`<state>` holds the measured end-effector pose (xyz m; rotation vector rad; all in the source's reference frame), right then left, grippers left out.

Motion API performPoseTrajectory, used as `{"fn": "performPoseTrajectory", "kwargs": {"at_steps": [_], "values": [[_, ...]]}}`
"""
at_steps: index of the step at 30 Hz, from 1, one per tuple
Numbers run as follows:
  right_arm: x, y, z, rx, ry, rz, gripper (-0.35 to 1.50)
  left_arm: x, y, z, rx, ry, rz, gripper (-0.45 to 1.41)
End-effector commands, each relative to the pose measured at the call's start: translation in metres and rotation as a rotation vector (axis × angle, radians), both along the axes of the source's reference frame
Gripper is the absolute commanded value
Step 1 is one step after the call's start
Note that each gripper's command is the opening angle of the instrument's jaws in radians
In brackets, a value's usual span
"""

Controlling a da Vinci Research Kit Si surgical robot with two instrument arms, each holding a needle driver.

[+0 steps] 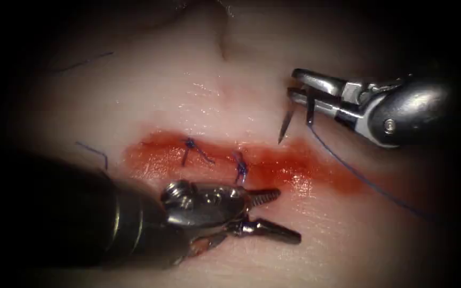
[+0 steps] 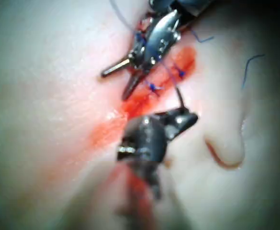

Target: Wound Closure

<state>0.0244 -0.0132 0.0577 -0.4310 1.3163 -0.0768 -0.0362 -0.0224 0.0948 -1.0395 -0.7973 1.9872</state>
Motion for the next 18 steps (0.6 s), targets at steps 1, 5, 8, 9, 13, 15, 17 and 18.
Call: {"fn": "performPoseTrajectory", "kwargs": {"at_steps": [1, 5, 8, 9, 13, 15, 17, 18], "values": [[0.0006, -0.0005, 0.0004, 0.003, 0.002, -0.002, -0.35, -0.0004, -0.0008, 0.0007, 0.011, -0.001, -0.001, 0.64], [0.0006, -0.0006, 0.0003, 0.003, 0.003, -0.002, -0.35, 0.0000, -0.0009, 0.0016, 0.014, 0.001, -0.002, 0.64], [0.0007, -0.0007, 0.0002, 0.003, 0.003, -0.003, -0.35, 0.0003, -0.0010, 0.0019, 0.016, 0.002, -0.002, 0.64], [0.0007, -0.0007, 0.0002, 0.003, 0.003, -0.003, -0.35, 0.0004, -0.0010, 0.0020, 0.016, 0.002, -0.002, 0.64], [0.0009, -0.0008, 0.0002, 0.003, 0.004, -0.003, -0.35, 0.0004, -0.0010, 0.0018, 0.017, 0.001, -0.002, 0.64], [0.0009, -0.0009, 0.0002, -0.004, 0.003, -0.005, -0.35, 0.0004, -0.0011, 0.0017, 0.018, 0.001, -0.002, 0.64], [0.0009, -0.0010, 0.0003, -0.018, -0.011, -0.011, -0.35, 0.0004, -0.0010, 0.0015, 0.019, 0.001, -0.002, 0.64], [0.0008, -0.0009, 0.0005, -0.023, -0.015, -0.014, -0.35, 0.0004, -0.0010, 0.0014, 0.020, 0.000, -0.002, 0.62]]}}
